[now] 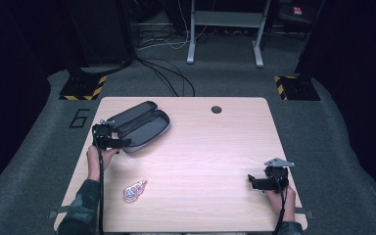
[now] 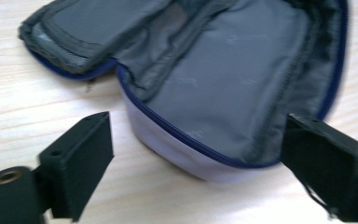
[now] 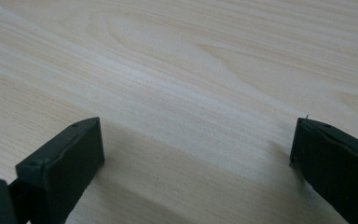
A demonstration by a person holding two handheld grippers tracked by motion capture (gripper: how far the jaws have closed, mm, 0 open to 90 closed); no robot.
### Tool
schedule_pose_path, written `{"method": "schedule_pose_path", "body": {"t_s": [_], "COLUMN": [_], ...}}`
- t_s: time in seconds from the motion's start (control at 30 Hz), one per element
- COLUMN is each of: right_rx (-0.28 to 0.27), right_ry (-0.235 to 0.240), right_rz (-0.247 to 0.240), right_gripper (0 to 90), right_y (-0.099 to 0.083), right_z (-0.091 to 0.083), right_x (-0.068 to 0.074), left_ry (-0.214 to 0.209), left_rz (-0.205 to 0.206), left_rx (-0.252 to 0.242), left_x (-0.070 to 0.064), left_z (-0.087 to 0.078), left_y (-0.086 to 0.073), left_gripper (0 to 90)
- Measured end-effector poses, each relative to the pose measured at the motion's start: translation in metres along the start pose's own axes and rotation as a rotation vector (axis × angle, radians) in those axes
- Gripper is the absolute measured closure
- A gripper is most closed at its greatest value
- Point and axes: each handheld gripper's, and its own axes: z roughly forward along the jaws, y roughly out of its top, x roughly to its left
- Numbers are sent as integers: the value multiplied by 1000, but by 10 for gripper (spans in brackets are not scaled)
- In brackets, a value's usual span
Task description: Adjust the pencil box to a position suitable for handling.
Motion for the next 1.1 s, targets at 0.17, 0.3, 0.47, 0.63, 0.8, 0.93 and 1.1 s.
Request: {"method": "schedule_pose_path", "body": {"t_s": [0.17,0.3,0.47,0.63,0.8,0.93,1.1], "right_rx": [0,1,-1,0,0,-2,0], "right_ry": [0,1,0,1,0,0,0], "right_rz": [1,0,-6,-8,-9,-8,-7], "right_gripper": [23,23,23,23,23,23,23], "right_y": [0,0,0,0,0,0,0], "right_z": [0,0,0,0,0,0,0], "right_x": [0,0,0,-1,-1,-1,-1], "left_ry": [56,62,58,63,95,101,112], "left_rz": [1,-4,-27,-42,-40,-38,-28], "left_rx": [-15,22,48,59,66,68,75], "left_x": [0,-1,-1,0,-2,-2,-3], "left_z": [11,21,28,29,28,27,26], "left_y": [4,3,0,-1,-1,-1,0], "left_gripper": [231,268,345,451,558,645,721]}}
